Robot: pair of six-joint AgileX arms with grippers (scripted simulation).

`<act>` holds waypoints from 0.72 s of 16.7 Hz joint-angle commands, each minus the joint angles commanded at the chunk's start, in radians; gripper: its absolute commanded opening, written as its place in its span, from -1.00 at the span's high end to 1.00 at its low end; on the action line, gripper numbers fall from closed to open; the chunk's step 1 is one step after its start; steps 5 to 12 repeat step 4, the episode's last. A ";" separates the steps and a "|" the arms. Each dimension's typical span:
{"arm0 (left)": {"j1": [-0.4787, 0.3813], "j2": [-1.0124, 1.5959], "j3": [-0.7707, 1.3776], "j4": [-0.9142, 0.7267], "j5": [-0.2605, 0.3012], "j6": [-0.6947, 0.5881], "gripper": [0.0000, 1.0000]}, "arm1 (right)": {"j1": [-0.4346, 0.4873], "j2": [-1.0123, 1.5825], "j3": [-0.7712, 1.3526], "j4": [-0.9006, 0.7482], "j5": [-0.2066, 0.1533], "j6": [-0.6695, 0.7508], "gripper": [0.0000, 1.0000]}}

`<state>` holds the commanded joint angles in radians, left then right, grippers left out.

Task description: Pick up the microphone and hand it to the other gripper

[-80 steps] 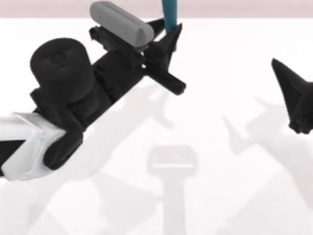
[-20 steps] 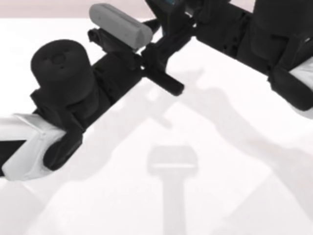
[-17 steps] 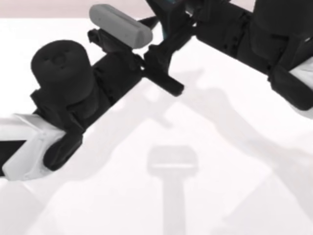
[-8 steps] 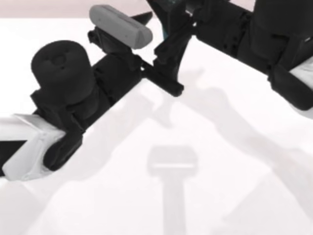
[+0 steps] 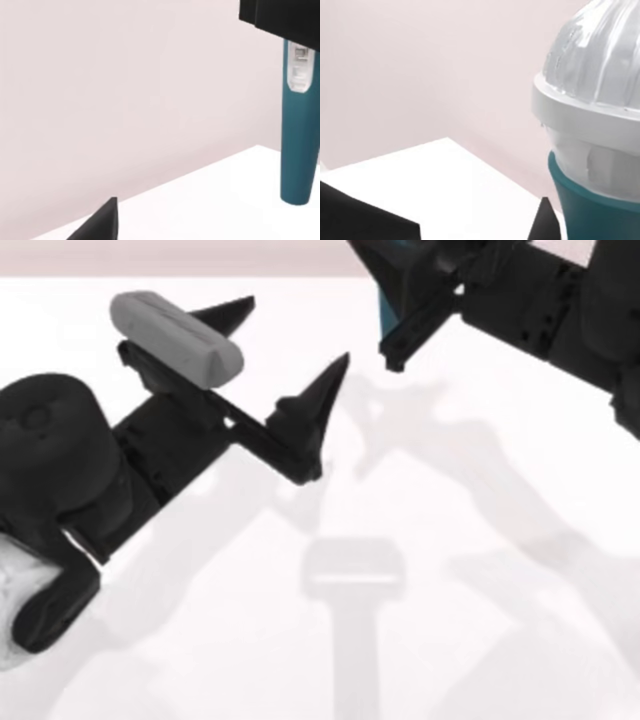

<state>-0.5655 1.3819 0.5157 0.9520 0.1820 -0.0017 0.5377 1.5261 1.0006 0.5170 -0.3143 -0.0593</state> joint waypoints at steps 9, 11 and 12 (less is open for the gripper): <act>0.017 -0.068 -0.067 0.001 0.013 -0.002 -1.00 | -0.033 -0.028 -0.029 0.000 -0.037 -0.004 1.00; 0.017 -0.068 -0.067 0.001 0.013 -0.002 -1.00 | -0.033 -0.028 -0.029 0.000 -0.037 -0.004 1.00; 0.017 -0.068 -0.067 0.001 0.013 -0.002 -1.00 | -0.033 -0.028 -0.029 0.000 -0.037 -0.004 1.00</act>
